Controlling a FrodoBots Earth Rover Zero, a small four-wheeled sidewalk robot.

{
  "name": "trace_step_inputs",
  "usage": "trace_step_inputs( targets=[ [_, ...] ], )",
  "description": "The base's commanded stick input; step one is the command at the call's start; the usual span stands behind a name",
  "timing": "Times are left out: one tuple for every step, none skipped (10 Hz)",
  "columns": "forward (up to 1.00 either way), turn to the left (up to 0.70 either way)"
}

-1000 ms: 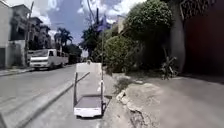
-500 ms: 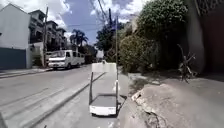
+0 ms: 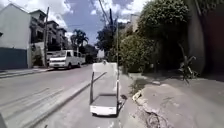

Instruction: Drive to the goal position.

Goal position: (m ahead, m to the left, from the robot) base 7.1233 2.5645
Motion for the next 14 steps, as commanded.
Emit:
trace_step_inputs(
  targets=[
    [-0.55, 0.0],
    [-0.7, 0.0],
    [-0.7, 0.0],
    [-0.62, 0.0],
    [-0.31, 0.0],
    [-0.03, 0.0],
    [0.0, 0.0],
    [0.0, 0.0],
    [0.0, 0.0],
    [0.0, 0.0],
    [0.0, 0.0],
    [0.0, 0.0],
    [0.0, 0.0],
    [0.0, 0.0]
  ],
)
